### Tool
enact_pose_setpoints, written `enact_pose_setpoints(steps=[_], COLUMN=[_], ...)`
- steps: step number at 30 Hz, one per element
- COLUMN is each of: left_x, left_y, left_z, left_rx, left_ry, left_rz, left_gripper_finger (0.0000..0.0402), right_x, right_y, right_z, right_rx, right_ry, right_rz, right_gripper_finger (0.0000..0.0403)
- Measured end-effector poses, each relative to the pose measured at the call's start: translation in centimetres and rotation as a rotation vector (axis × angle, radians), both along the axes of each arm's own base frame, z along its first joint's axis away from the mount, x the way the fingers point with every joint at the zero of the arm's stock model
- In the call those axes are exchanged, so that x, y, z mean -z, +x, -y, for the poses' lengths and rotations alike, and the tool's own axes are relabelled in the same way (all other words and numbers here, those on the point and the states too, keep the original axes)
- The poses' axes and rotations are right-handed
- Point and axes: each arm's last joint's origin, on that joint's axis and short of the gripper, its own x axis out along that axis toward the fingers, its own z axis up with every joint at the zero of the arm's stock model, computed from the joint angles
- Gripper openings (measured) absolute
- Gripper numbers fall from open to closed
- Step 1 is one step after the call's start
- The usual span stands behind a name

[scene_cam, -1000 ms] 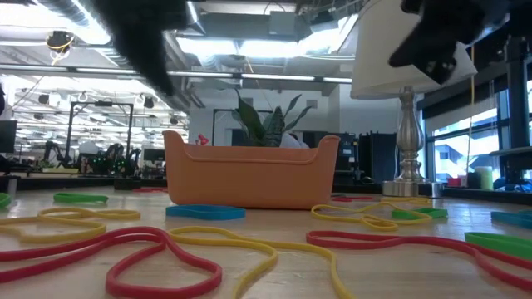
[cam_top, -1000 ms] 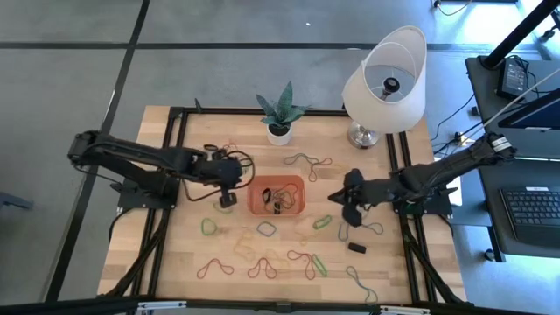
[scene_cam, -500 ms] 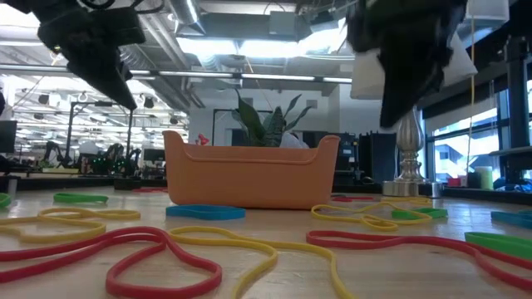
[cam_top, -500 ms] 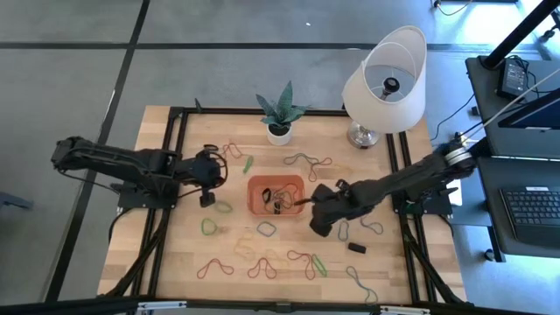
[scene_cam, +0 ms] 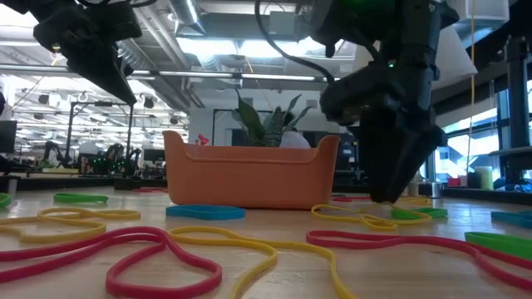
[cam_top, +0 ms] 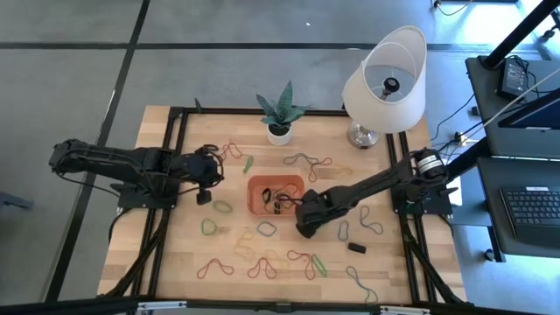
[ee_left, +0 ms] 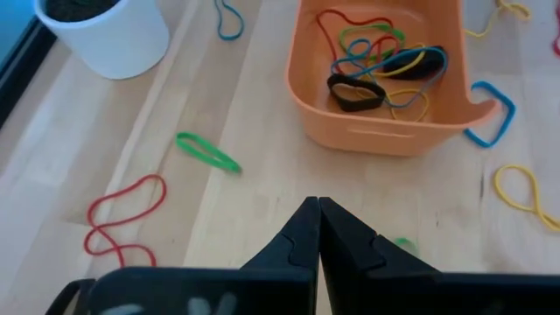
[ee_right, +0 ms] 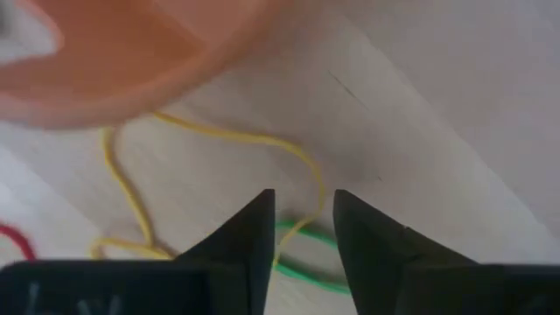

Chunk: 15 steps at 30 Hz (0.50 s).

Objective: Pick and place rubber bands into bin
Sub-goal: Put the yellow rubber band into the orange bin

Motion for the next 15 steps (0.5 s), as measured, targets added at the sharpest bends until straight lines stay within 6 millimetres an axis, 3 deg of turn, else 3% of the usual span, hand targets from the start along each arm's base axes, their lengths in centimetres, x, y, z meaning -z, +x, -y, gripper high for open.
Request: enact_pose_setpoints(steps=[9,12,15], left_x=[0.0,0.0,0.0], left_y=[0.0,0.0,0.0], left_z=[0.1,0.1,0.1], left_rx=[0.034,0.034,0.034], left_ry=[-0.016,-0.016,-0.016], left_rz=[0.0,0.0,0.0], left_gripper_finger=[0.0003,0.0003,0.0003], right_x=[1.2,1.5,1.3], right_y=[0.2,0.2,0.0], right_z=[0.0,0.0,0.0], right_rx=[0.025,0.026,0.027], right_ry=[-0.012,-0.02,-0.02], right_rz=[-0.04,-0.051,-0.055], right_gripper_finger=[0.0128,0.0091,0.0028])
